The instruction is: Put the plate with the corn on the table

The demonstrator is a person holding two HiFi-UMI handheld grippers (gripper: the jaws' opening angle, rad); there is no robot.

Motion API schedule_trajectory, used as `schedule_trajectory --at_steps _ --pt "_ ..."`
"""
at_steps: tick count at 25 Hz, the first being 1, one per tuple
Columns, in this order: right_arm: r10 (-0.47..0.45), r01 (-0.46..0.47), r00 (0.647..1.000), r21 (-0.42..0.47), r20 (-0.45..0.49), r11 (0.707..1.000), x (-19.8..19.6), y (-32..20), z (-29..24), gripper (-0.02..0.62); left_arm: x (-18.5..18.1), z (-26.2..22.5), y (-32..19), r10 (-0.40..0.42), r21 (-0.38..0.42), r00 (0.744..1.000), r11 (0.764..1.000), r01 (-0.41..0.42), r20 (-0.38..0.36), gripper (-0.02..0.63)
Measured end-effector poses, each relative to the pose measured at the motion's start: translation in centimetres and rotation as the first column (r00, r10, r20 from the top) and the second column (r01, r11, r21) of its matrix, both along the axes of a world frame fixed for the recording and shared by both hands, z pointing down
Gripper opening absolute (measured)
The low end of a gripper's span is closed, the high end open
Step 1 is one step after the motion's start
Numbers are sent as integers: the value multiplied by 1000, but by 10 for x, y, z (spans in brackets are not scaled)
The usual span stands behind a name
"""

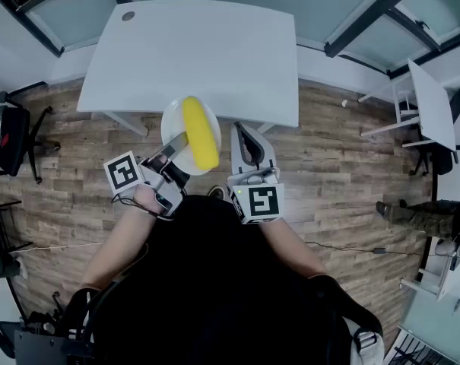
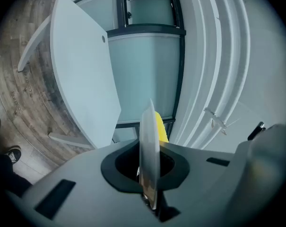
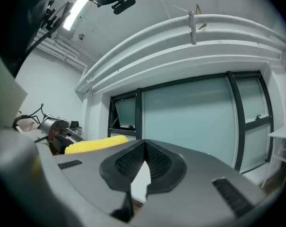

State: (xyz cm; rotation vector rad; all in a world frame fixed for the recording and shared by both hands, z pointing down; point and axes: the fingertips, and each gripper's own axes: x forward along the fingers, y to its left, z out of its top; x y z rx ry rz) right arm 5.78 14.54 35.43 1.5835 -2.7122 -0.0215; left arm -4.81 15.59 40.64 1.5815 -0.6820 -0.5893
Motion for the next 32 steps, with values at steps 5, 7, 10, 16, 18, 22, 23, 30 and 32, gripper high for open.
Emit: schedule_trajectory --at_steps 5,7,10,16,18,22,23,30,32 --pt "4 -3 1000 -15 12 1000 15 2 1 2 15 4 5 -6 -10 1000 1000 6 -17 14" --pt "-1 1 1000 -15 26 1000 20 3 0 2 18 5 5 -14 -14 1000 1000 14 -26 14" --pt "4 -4 1000 -12 28 1000 25 -1 1 2 17 5 3 -24 -11 999 1000 24 -21 14" --pt "-2 3 999 -34 36 999 19 -12 9 2 13 13 -8 -27 -26 999 999 27 -21 14" --pt "-4 6 999 -40 37 999 15 -20 13 2 10 18 -17 -17 -35 1000 999 17 -18 14" --pt "3 -3 1000 -39 5 999 7 -54 18 2 2 31 -54 -10 -56 1000 998 8 -25 14" --pt "12 -12 1000 -45 4 999 7 -65 20 2 -1 34 -65 -8 -63 1000 998 6 -26 14" --pt "50 -52 998 -64 -35 997 -10 -159 25 2 -18 48 -162 68 -54 997 996 -70 -37 14" --pt "65 -68 997 -66 -39 996 -16 -183 24 2 -22 52 -186 99 -51 995 994 -100 -26 14"
